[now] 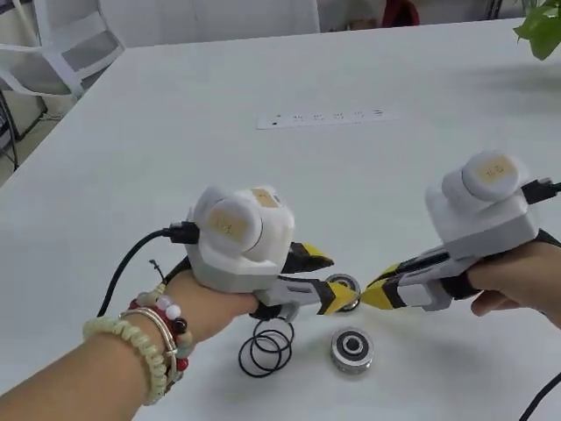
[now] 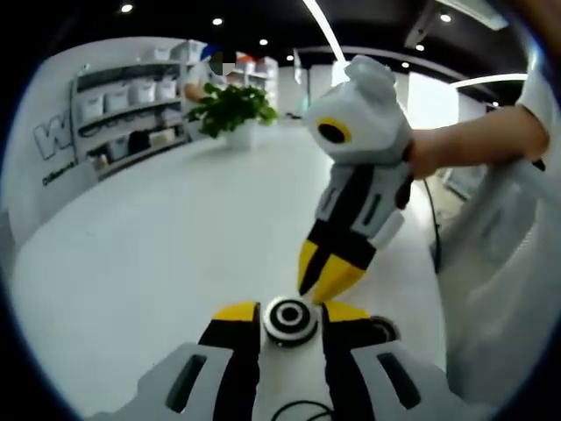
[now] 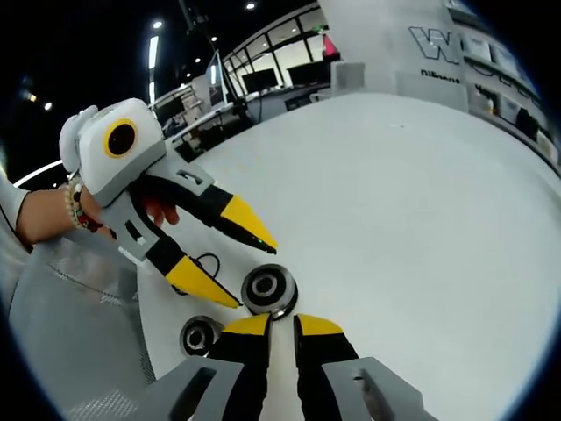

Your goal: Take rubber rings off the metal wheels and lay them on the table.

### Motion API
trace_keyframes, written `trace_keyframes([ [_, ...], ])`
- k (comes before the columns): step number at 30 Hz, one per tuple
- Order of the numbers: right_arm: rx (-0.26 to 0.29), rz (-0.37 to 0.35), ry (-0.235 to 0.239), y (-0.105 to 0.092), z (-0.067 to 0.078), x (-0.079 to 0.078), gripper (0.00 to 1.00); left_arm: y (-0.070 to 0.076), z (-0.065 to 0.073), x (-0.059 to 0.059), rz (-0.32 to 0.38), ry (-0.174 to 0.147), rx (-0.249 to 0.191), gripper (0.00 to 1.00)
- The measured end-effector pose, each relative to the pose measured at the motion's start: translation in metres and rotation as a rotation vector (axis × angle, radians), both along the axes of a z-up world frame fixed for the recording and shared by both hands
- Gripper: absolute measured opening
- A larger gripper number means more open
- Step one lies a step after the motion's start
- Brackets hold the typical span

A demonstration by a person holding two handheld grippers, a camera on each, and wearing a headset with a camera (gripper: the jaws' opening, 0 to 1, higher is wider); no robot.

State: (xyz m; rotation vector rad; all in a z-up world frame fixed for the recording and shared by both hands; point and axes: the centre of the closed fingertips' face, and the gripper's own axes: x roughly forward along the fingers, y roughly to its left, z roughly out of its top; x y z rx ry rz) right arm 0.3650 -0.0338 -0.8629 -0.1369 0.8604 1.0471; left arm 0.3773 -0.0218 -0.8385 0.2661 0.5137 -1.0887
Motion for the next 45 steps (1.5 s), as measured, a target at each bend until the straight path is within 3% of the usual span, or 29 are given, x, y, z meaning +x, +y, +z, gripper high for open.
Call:
trace_keyframes([
  [9,-0.012,0.041,-0.024,0.002,-0.005,-0.001,0.14,-0.003,-0.010,-0.003,-0.022,0.002,0.024,0.25],
  [10,-0.010,0.049,-0.030,0.003,-0.005,-0.001,0.14,-0.004,-0.008,-0.002,-0.024,-0.010,0.008,0.25],
  [16,-0.019,0.080,-0.065,0.006,-0.007,0.000,0.15,-0.003,-0.008,-0.002,-0.014,-0.005,0.009,0.18],
  [26,-0.020,0.129,-0.129,0.014,-0.008,0.003,0.20,-0.003,-0.009,0.001,0.007,-0.009,0.005,0.15],
  [31,-0.050,0.178,-0.178,0.014,-0.008,0.003,0.18,-0.003,-0.010,-0.001,0.009,-0.014,0.007,0.15],
  [37,-0.071,0.190,-0.184,0.013,-0.005,-0.001,0.16,-0.001,-0.010,-0.002,0.009,-0.016,0.002,0.14],
  [39,-0.081,0.197,-0.184,0.012,-0.005,-0.002,0.12,0.000,-0.010,-0.002,0.011,-0.019,0.003,0.15],
  [41,-0.092,0.198,-0.196,0.009,-0.005,-0.001,0.01,0.001,-0.010,-0.002,0.016,-0.016,0.004,0.14],
  [45,-0.091,0.187,-0.194,0.009,-0.004,-0.002,0.01,0.001,-0.010,-0.003,0.028,-0.013,0.001,0.14],
])
